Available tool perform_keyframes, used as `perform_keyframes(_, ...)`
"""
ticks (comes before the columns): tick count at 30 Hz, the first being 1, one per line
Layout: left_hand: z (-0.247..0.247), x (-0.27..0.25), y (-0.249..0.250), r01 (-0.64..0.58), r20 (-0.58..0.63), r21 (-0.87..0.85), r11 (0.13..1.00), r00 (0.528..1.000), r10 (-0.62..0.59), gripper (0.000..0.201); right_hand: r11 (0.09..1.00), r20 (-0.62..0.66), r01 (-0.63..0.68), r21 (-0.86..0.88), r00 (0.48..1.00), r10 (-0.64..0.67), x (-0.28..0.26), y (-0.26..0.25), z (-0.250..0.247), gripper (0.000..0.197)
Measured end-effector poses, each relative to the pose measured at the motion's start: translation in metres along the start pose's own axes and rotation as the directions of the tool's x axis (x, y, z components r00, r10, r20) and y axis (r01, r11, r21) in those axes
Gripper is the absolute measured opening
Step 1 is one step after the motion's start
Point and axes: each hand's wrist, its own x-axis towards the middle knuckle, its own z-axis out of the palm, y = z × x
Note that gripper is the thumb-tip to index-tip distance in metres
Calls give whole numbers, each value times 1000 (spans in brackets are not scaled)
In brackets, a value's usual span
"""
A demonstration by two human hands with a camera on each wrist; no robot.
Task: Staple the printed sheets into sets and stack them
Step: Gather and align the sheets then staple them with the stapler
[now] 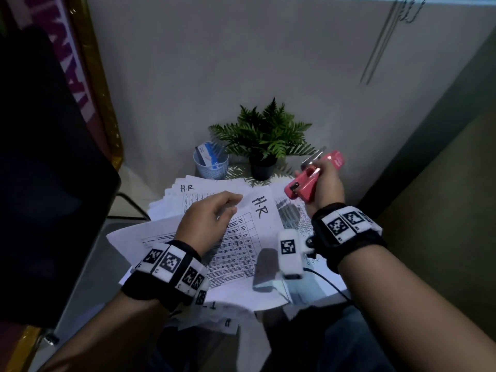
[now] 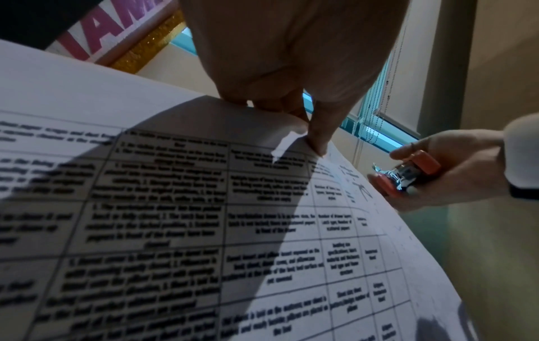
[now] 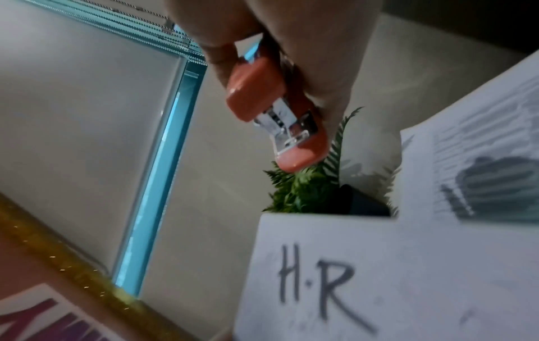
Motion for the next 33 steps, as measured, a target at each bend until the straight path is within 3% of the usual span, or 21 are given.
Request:
perform_keyframes(2,-3,-5,8,-23,-6,3,1000,1000,23,23,998,-29,42,54,999,-41,-16,1,11,41)
perform_keyframes(8,-9,-21,25,-95,-33,40,995,995,96,25,983,-34,163,-84,985,-167,-65,11,24,24)
perform_keyframes(14,-14,-35,39,-122,-34,92,988,991,126,23,935,-56,186,-301,976,-212,-82,28,30,47)
perform_keyframes(19,-15,-42,44,-148,-22,119,982,988,151,21,927,-86,177,-332,972,-217,-85,29,32,74)
perform_keyframes(25,-16,-43,47,-156,8,140,978,988,157,25,949,-150,155,-275,968,-202,-82,30,35,58)
perform_keyframes(28,-26,-43,49,-166,78,305,938,986,149,35,963,-156,139,-232,972,-178,-78,25,36,54)
perform_keyframes(31,-42,-40,44,-180,183,612,770,980,84,24,953,-96,190,-236,971,-217,-71,15,33,53)
perform_keyframes(33,-51,-38,36,-135,150,634,761,987,50,17,960,-55,219,-172,971,-231,-67,6,30,52)
